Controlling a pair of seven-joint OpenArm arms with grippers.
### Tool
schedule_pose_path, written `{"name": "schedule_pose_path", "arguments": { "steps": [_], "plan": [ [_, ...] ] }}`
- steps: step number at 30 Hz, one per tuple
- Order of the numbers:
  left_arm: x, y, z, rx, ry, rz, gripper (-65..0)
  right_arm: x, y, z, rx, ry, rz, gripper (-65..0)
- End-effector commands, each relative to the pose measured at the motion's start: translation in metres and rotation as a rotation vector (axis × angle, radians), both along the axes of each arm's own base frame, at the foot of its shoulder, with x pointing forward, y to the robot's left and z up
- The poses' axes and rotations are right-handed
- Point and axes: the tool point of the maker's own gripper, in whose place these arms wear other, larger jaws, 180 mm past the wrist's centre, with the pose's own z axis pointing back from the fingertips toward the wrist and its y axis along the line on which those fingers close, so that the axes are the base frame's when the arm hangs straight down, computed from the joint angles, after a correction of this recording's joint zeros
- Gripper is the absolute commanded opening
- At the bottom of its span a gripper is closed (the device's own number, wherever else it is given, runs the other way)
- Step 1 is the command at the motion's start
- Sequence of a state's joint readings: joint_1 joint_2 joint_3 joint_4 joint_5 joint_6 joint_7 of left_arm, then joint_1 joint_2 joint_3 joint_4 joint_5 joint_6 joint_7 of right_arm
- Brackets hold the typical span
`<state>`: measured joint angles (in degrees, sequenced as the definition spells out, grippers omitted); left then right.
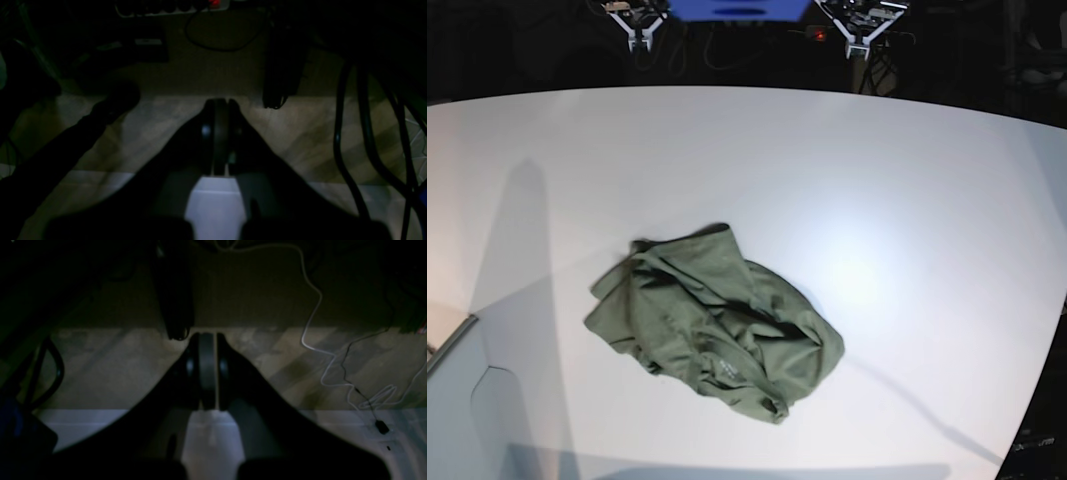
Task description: Layout the t-shirt on the table in an organized manner, then fold the t-shirt properly
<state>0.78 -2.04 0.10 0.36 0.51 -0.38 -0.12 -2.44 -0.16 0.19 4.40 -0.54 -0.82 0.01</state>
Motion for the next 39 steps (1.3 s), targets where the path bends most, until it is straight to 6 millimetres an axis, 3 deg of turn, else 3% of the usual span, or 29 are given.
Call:
{"name": "schedule_pose_path", "arguments": {
  "steps": [1, 19, 23, 27, 33, 39],
  "plan": [
    [-0.004, 0.001, 0.0, 0.007, 0.007, 0.005, -65.0, -0.01, 0.004, 0.0, 0.019, 0.018, -0.006, -65.0],
    [-0.003, 0.004, 0.0, 0.011, 0.003, 0.004, -65.0, -0.015, 0.002, 0.001, 0.017, 0.025, -0.003, -65.0],
    [-0.028, 0.007, 0.001, 0.014, 0.035, 0.01, -65.0, -0.029, -0.007, 0.002, 0.002, 0.039, -0.001, -65.0],
    [-0.029, 0.021, 0.004, 0.03, -0.013, 0.005, -65.0, -0.034, -0.009, 0.005, -0.003, -0.004, 0.001, -65.0],
    [-0.021, 0.028, 0.023, 0.029, -0.158, -0.026, -65.0, -0.043, -0.014, 0.021, -0.015, -0.094, 0.008, -65.0],
    [-0.005, 0.037, 0.062, 0.03, -0.313, -0.077, -65.0, -0.038, -0.018, 0.059, -0.027, -0.238, 0.019, -65.0]
  ]
}}
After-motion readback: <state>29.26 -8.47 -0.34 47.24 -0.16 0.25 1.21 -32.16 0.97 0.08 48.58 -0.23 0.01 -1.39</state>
